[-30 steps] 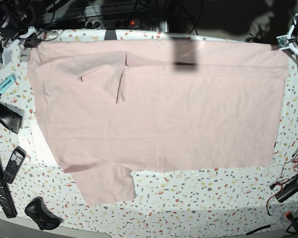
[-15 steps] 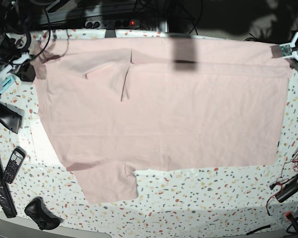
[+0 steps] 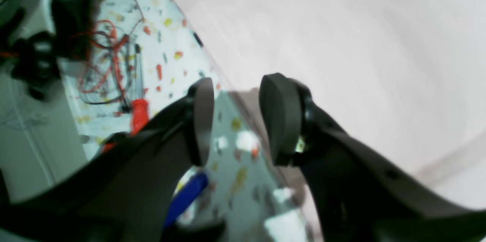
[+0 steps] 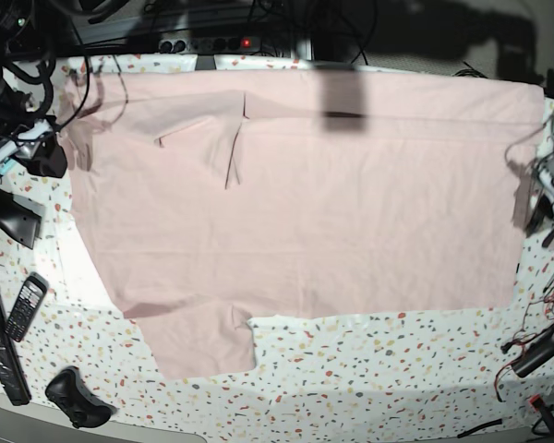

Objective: Fold the T-shirt properly
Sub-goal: 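Lower the left gripper onto the shirt's side edge and grasp it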

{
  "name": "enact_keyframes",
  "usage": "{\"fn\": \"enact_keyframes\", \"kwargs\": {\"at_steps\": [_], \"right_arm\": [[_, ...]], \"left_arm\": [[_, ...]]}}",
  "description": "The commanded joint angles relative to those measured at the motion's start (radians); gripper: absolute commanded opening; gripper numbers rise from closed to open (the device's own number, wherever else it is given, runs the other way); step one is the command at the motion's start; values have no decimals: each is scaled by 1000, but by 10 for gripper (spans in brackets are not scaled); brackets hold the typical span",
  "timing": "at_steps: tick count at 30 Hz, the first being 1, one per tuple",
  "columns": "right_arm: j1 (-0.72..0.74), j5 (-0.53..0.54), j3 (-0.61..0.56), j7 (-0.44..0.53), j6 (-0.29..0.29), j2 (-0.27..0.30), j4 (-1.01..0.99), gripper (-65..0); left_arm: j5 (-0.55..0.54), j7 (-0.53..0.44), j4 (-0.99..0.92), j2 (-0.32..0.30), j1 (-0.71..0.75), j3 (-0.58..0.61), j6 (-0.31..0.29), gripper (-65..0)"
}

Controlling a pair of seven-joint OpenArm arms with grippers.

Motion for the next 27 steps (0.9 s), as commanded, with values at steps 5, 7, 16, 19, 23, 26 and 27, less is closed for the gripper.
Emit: {"fn": "enact_keyframes", "kwargs": {"at_steps": [5,7,16,19,23,26,27], "right_arm": [[5,72,7,25,8,16,17,-470],[5,72,7,16,8,16,17,-470],[5,72,7,-24,8,16,17,-470],[5,72,7,-32,8,15,17,-470],[5,72,7,-52,8,16,17,-470],[5,72,7,-57,8,16,17,-470],[5,72,7,-57,8,16,17,-470]], "left_arm": [[-16,-24,-307,120,-255,-10,8,-418],[-16,-31,-451,163,-351,-10,7,-418],[-14,-265,-968,230,-668,-10,29,-418],[-13,-359,-1099,238,-723,-10,38,-418],[-7,-416,-1218,257,-748,-10,43,-418],[-7,-416,-1249,284,-744,-10,56,-418],[-7,-416,-1249,293,-739,-10,55,-418]]}}
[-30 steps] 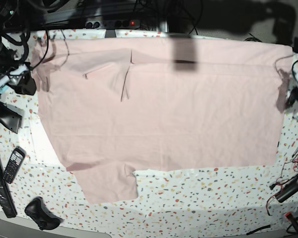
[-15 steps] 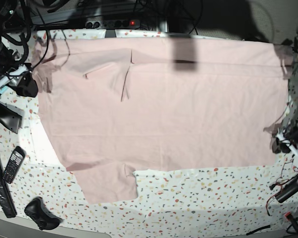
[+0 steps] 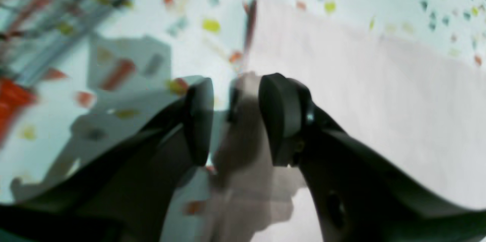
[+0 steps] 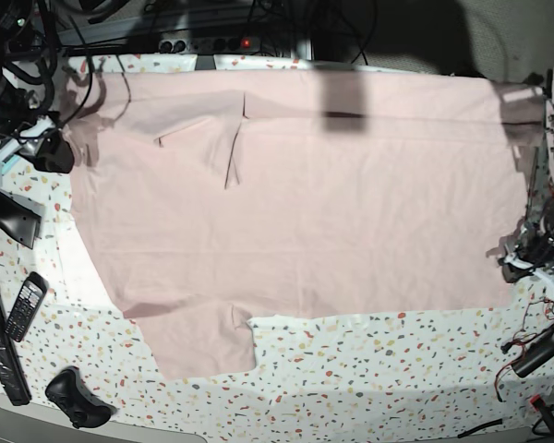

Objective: Fold the T-shirt properly
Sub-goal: 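Lower the left gripper onto the shirt's side edge and grasp it, then move the right gripper to the opposite side edge and grasp it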

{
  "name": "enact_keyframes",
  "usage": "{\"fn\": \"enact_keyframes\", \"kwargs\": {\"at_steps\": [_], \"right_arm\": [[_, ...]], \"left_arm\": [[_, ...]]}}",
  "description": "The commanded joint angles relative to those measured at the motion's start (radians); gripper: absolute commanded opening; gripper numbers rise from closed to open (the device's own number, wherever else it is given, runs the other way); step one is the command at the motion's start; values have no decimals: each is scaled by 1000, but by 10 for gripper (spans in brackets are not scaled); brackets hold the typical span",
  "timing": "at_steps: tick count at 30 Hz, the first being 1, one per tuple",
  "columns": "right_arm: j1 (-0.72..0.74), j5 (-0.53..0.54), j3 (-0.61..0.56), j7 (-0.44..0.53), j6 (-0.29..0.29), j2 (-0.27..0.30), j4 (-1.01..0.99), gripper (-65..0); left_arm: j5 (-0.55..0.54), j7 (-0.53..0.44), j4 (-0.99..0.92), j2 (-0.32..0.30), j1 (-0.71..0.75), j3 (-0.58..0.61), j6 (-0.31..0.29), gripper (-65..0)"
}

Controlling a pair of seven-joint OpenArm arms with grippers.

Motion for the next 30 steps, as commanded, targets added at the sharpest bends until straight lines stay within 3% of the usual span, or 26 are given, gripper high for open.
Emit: {"fn": "enact_keyframes", "kwargs": {"at_steps": [1,9,12,15,18,20,22,25,30], "right_arm": [[5,23,8,11,8,17,17,-470],[5,23,8,-7,8,17,17,-470],[6,24,8,7,8,17,17,-470],[6,20,8,105,8,17,17,-470],[22,-96,-11,235,8,17,9,-470],[68,-187,-48,294,8,18,-34,-462],[132,-214,-103,340,6,27,-103,-412],[255,-226,-216,339,-25,50,-204,-381],[491,-358,-396,284,-49,82,-329,-381]], "left_arm": [[-10,-19,13,-5,-29,-2,-8,-418],[51,12,13,38,-28,-2,35,-427],[51,11,13,37,-28,-2,36,-523],[49,9,13,38,-28,-2,36,-650],[49,3,14,38,-28,-2,36,-650],[49,3,14,38,-28,-2,36,-650],[50,4,14,39,-28,-2,36,-650],[51,8,14,38,-28,-2,36,-650],[52,16,14,38,-28,-2,36,-650]]}}
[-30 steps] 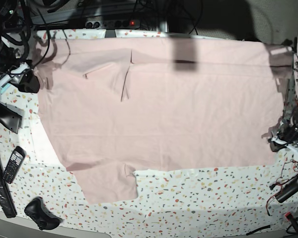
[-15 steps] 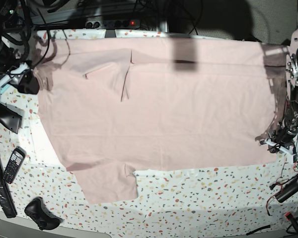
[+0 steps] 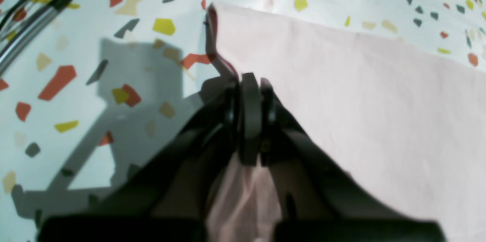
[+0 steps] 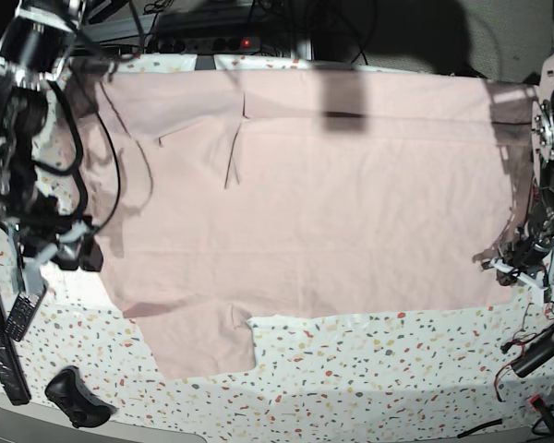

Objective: Fold the T-shirt properly
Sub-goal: 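Move the right gripper to the opposite side edge and grasp it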

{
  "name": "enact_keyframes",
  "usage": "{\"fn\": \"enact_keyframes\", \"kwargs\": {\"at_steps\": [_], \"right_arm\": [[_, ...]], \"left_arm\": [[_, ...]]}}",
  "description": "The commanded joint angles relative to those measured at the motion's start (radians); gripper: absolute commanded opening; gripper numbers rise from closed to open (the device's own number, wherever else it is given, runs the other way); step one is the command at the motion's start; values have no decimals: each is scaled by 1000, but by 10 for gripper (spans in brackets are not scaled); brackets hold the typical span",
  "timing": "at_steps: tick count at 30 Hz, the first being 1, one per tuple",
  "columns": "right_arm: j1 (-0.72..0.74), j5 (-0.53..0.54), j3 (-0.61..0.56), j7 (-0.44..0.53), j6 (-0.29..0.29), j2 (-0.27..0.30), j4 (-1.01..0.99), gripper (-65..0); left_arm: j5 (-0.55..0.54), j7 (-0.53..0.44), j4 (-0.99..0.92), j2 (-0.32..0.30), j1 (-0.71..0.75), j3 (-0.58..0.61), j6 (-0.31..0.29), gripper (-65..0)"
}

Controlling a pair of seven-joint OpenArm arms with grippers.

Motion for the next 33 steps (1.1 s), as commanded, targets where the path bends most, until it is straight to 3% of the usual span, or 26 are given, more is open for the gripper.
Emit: {"fn": "enact_keyframes", "kwargs": {"at_steps": [1,5,9,16,19,24,33], "right_arm": [[60,3,-18,13,-24,21,-8,-381],[225,-79,-89,21,-58,21,-183,-381],[427,-93,-129,23,-61,30,-447,-381],[707,-246,-185,44,-73,37,-904,-381],[739,-322,-186,109,-149,37,-1057,-381],[734,-436,-186,206,-162,38,-1165,-381],[644,-442,-186,252,-182,37,-1176,-382]], "left_arm": [[0,7,11,-11,-27,-1,-5,-650],[0,21,11,-11,-27,-1,-5,-650],[-2,16,11,-11,-27,-1,-5,-650],[-3,17,11,-11,-27,-1,-5,-650],[-3,18,11,-11,-27,-1,-5,-650],[-3,17,11,-11,-27,-1,-5,-650],[-3,17,11,-11,-26,-1,-5,-650]]}}
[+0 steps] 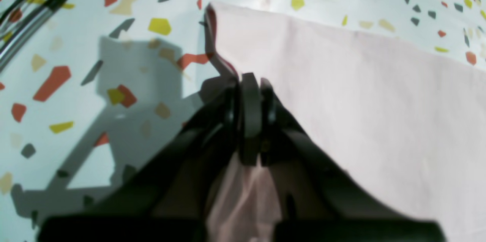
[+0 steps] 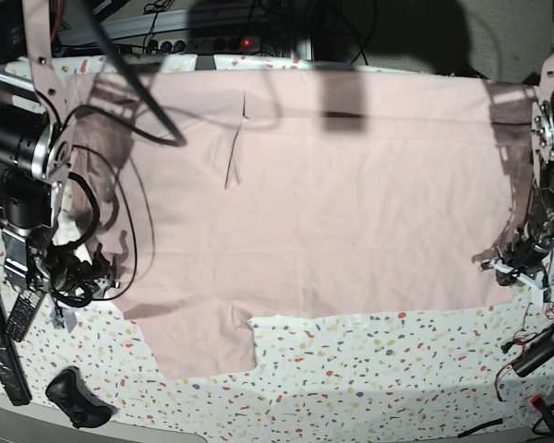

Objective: Fold the T-shirt properly
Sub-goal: 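Move the right gripper to the opposite side edge and grasp it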

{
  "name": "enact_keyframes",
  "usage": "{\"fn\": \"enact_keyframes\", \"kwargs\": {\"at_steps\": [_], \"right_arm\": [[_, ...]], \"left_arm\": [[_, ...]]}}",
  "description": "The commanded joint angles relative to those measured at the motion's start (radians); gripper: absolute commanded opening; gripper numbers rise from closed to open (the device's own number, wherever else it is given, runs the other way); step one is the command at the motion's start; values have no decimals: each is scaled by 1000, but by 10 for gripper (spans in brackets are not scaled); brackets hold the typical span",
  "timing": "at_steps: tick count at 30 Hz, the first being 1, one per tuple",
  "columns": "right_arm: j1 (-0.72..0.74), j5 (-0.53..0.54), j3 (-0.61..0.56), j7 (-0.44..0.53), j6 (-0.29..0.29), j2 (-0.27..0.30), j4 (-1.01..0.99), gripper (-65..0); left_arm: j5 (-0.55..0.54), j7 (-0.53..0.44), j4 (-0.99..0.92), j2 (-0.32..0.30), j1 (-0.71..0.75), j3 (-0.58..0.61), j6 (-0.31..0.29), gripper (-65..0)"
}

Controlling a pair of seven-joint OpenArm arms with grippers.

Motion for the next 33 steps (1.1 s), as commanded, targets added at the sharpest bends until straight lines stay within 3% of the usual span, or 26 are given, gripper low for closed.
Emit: {"fn": "enact_keyframes", "kwargs": {"at_steps": [1,6,12,13,18,22,27,33], "right_arm": [[12,3,0,10,-2,8,10,-383],[-16,3,0,22,0,8,10,-404],[-16,3,0,35,0,8,10,-638],[-16,3,0,45,0,8,11,-650],[-16,3,0,90,8,8,23,-650],[-20,13,0,103,172,11,100,-650],[-89,92,0,59,176,11,294,-650],[-241,117,0,47,176,11,538,-650]], "left_arm": [[0,1,11,-11,-24,-1,-3,-650],[0,1,11,-11,-22,-1,-3,-650],[0,1,11,-11,-22,-1,-5,-650],[0,2,11,-11,-22,-1,-7,-650],[-1,0,13,-11,-20,-1,-52,-650],[-2,2,60,-15,-20,-1,-86,-650],[-69,40,147,-38,-20,-1,-86,-650],[-72,79,214,-68,-15,-1,-86,-650]]}}
